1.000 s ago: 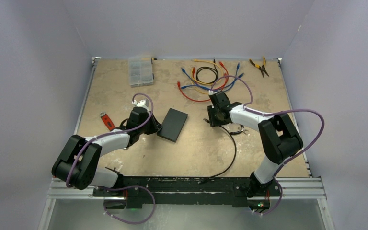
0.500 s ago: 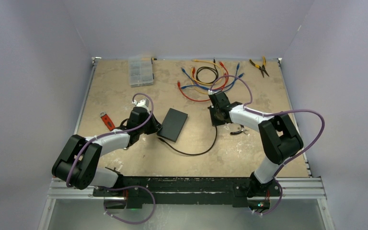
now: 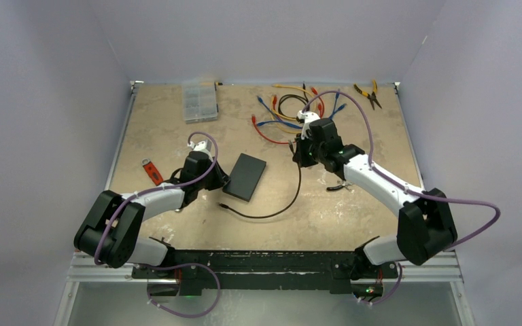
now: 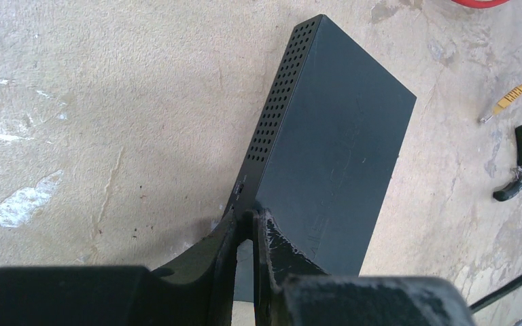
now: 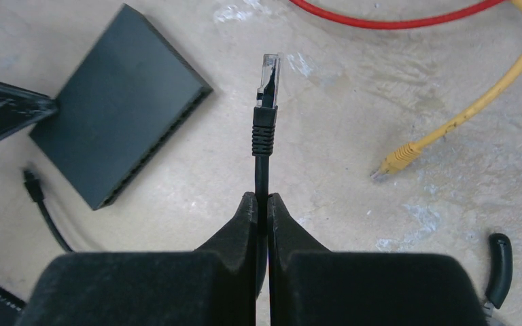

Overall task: Pull the plug from the switch port
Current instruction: Pick up the connector from the center of the board.

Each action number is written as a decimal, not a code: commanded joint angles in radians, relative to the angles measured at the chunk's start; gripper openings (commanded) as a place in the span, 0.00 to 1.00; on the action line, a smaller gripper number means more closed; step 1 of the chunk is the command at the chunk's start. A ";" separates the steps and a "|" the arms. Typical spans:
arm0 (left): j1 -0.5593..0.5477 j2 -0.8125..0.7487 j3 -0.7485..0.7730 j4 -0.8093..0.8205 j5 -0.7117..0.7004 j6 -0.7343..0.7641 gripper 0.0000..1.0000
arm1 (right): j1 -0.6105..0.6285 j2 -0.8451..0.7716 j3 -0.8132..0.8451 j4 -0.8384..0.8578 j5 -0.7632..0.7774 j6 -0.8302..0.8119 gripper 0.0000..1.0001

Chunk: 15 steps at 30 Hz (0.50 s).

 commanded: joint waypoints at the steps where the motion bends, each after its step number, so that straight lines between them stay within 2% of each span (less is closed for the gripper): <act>1: -0.006 0.066 -0.045 -0.206 -0.018 0.041 0.06 | 0.004 -0.071 0.032 0.041 -0.053 -0.003 0.00; 9: -0.006 0.070 -0.038 -0.208 -0.016 0.044 0.06 | 0.002 -0.101 0.094 0.001 0.042 0.029 0.00; 15: -0.006 0.073 -0.039 -0.206 -0.016 0.044 0.07 | -0.001 -0.183 0.137 -0.014 0.145 0.054 0.00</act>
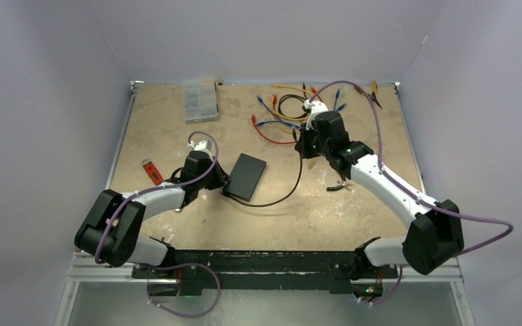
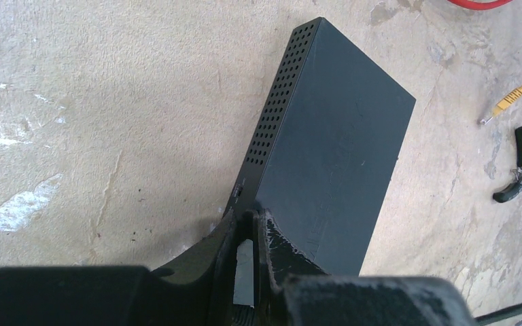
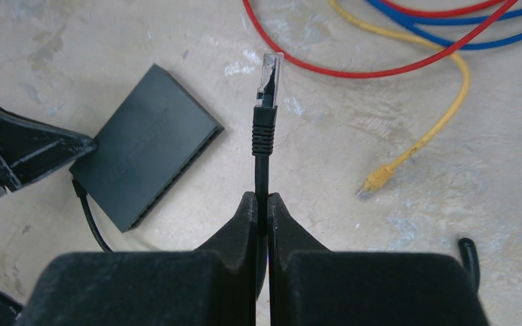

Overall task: Pull the plug from the switch port
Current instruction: Pick up the connector from the center of the board, then place the connector at the corner of the board.

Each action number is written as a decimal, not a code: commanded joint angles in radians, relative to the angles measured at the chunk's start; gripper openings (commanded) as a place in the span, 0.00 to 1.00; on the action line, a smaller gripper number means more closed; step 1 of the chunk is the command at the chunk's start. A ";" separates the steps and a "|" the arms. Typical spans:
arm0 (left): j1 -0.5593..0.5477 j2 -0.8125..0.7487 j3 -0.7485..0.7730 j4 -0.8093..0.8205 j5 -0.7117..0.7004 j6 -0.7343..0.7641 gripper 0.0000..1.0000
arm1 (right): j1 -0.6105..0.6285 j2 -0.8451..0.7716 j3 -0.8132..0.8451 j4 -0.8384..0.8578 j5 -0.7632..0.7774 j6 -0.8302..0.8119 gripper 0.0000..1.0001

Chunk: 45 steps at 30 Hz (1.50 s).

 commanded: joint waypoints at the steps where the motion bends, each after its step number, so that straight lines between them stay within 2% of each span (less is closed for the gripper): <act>1: -0.006 0.067 -0.044 -0.206 -0.016 0.043 0.07 | -0.001 -0.101 0.076 0.003 0.120 0.029 0.00; 8: -0.006 0.077 -0.044 -0.206 -0.013 0.045 0.07 | -0.002 -0.221 0.107 0.003 0.233 0.036 0.00; 17: -0.006 0.081 -0.049 -0.206 -0.009 0.045 0.06 | -0.004 -0.259 0.161 0.026 0.289 0.061 0.00; 27: -0.006 0.078 -0.055 -0.168 -0.006 0.047 0.07 | -0.032 -0.108 0.274 0.100 0.182 0.072 0.00; 37: -0.006 0.082 -0.056 -0.163 -0.003 0.049 0.06 | -0.160 0.094 0.418 0.197 -0.030 0.117 0.00; 41: -0.006 0.083 -0.057 -0.162 -0.001 0.049 0.06 | -0.206 0.172 0.454 0.281 -0.069 0.153 0.00; 45: -0.006 0.087 -0.056 -0.161 0.000 0.050 0.07 | -0.244 0.280 0.530 0.290 -0.111 0.174 0.00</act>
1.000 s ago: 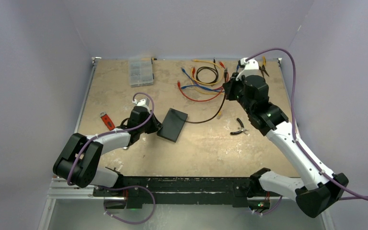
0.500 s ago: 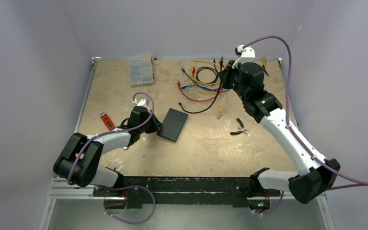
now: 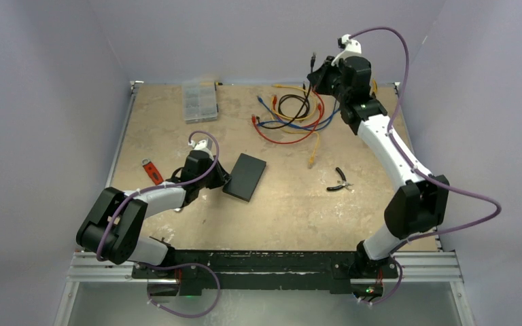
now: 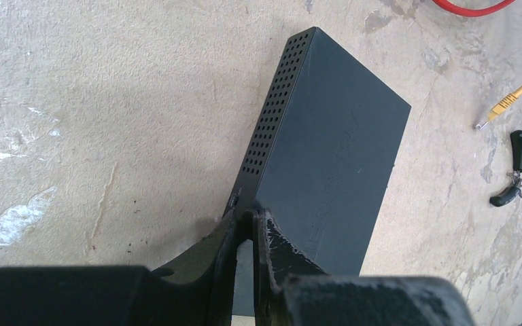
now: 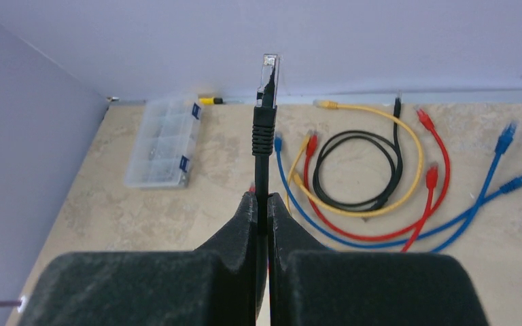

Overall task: Pull the plug from the switch port
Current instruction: Place the connector at the corner of the board.

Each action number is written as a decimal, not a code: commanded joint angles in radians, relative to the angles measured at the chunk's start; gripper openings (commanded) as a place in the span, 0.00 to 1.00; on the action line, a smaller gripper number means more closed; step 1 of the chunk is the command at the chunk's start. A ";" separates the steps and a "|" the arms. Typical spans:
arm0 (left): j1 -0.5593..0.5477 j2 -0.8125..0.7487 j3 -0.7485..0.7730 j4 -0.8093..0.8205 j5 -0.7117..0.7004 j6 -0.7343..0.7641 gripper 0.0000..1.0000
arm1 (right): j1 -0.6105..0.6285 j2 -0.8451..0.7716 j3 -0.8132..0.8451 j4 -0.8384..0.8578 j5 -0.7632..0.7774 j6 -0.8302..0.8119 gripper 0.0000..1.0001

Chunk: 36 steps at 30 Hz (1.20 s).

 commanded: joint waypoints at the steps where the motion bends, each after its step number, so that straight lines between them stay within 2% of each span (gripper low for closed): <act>1: -0.007 0.066 -0.057 -0.193 -0.002 0.049 0.07 | -0.039 0.094 0.115 0.088 -0.082 0.044 0.00; 5: -0.007 0.066 -0.057 -0.193 -0.002 0.049 0.07 | -0.075 0.170 0.122 0.107 -0.084 0.056 0.00; 11: -0.007 0.070 -0.058 -0.191 -0.001 0.051 0.07 | -0.159 0.243 0.022 0.183 -0.166 0.108 0.00; 23: -0.007 0.068 -0.056 -0.193 0.001 0.051 0.07 | -0.224 0.356 -0.069 0.237 -0.247 0.146 0.01; 25: -0.007 0.064 -0.055 -0.195 0.001 0.051 0.06 | -0.236 0.360 -0.077 0.244 -0.247 0.151 0.12; 27: -0.007 0.061 -0.056 -0.195 0.001 0.053 0.07 | -0.249 0.361 -0.080 0.243 -0.249 0.154 0.29; 36: -0.007 0.029 -0.057 -0.195 0.008 0.060 0.12 | -0.261 0.307 -0.112 0.247 -0.237 0.120 0.62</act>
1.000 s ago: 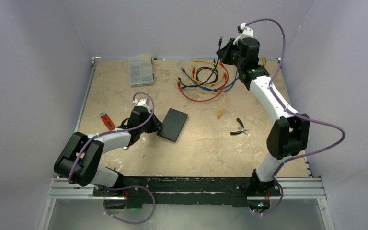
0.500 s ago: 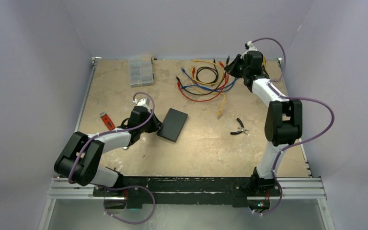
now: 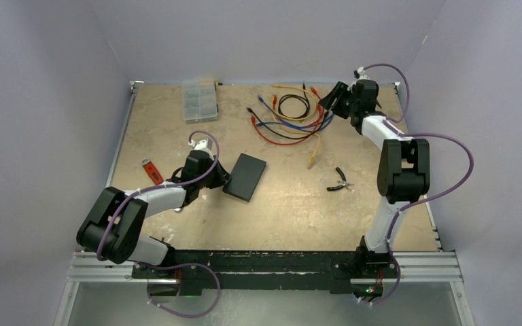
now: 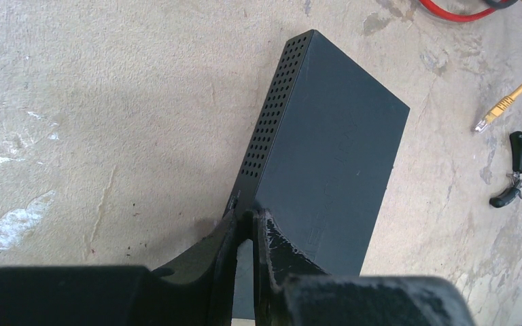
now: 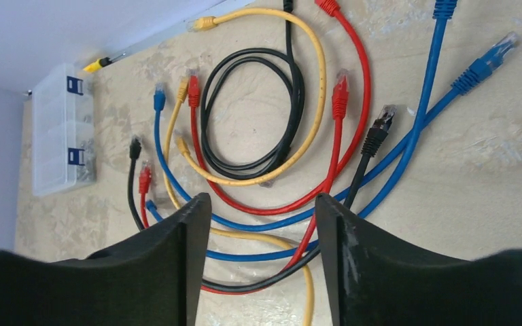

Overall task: Pull the plug from the switch port
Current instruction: Place the connector at the corner of the board, then reset both arms

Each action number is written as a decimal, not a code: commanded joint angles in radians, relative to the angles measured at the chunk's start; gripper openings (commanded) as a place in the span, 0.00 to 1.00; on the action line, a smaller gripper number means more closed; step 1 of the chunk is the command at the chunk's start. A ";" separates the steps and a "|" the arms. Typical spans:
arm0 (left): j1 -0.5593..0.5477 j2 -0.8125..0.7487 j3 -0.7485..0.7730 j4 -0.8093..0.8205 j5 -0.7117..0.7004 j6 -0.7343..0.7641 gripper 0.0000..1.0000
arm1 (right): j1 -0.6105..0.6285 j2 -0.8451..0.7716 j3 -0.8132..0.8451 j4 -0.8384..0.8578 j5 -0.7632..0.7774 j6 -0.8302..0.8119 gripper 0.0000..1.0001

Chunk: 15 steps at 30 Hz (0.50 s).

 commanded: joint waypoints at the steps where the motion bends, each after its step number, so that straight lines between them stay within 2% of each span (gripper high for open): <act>1: -0.007 0.020 -0.057 -0.206 0.008 0.060 0.13 | 0.000 -0.082 -0.022 0.051 -0.009 -0.031 0.65; 4: -0.007 -0.008 -0.056 -0.201 0.014 0.061 0.24 | 0.000 -0.104 -0.046 0.067 -0.019 -0.041 0.74; 9: -0.007 -0.089 -0.039 -0.184 0.037 0.058 0.52 | 0.000 -0.174 -0.113 0.070 -0.032 -0.050 0.84; 15: -0.005 -0.225 -0.024 -0.135 0.045 0.036 0.71 | 0.001 -0.323 -0.236 0.079 0.021 -0.066 0.98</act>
